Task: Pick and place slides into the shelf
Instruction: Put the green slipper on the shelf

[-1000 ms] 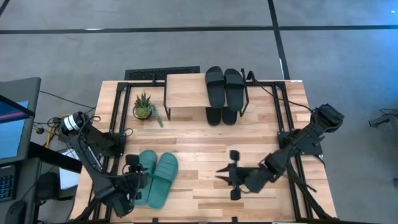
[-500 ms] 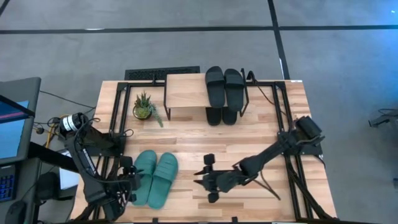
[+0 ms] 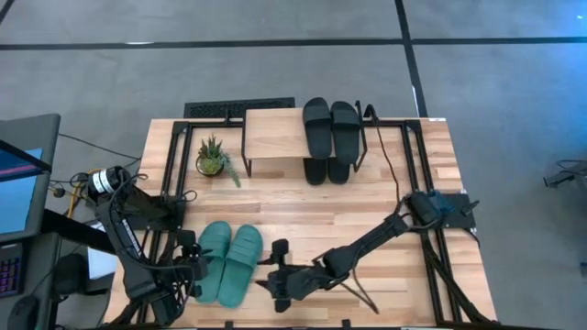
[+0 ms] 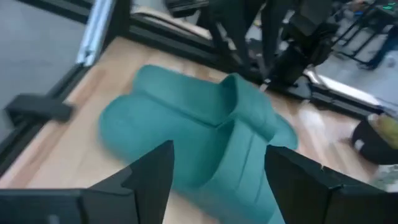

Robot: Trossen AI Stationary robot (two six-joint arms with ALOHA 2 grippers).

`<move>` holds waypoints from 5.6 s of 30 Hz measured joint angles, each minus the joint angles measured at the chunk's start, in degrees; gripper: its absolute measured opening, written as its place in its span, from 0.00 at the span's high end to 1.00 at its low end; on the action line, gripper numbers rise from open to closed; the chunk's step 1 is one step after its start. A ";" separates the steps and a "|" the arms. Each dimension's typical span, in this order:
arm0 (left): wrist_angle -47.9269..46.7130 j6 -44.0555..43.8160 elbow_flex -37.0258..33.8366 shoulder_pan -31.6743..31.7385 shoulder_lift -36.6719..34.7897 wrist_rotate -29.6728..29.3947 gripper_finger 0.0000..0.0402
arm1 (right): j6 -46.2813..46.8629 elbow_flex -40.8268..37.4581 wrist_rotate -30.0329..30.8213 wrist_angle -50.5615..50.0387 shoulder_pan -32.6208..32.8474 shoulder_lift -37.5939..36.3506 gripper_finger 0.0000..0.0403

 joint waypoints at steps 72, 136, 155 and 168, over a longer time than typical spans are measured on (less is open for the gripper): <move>-7.08 -9.09 0.00 -4.48 0.00 -5.00 0.78 | 14.49 22.56 23.14 -31.52 -3.69 15.86 0.98; -7.04 -9.51 0.00 -4.46 -0.02 -7.33 0.78 | 26.29 22.61 8.81 -65.34 -2.85 9.43 0.44; -7.04 -9.51 0.00 -4.46 -0.02 -7.45 0.78 | 7.94 22.61 7.06 -58.40 -5.33 9.43 0.58; -7.02 -9.51 0.00 -4.47 -0.02 -8.49 0.78 | 7.71 22.61 8.38 -59.50 -6.83 9.43 0.82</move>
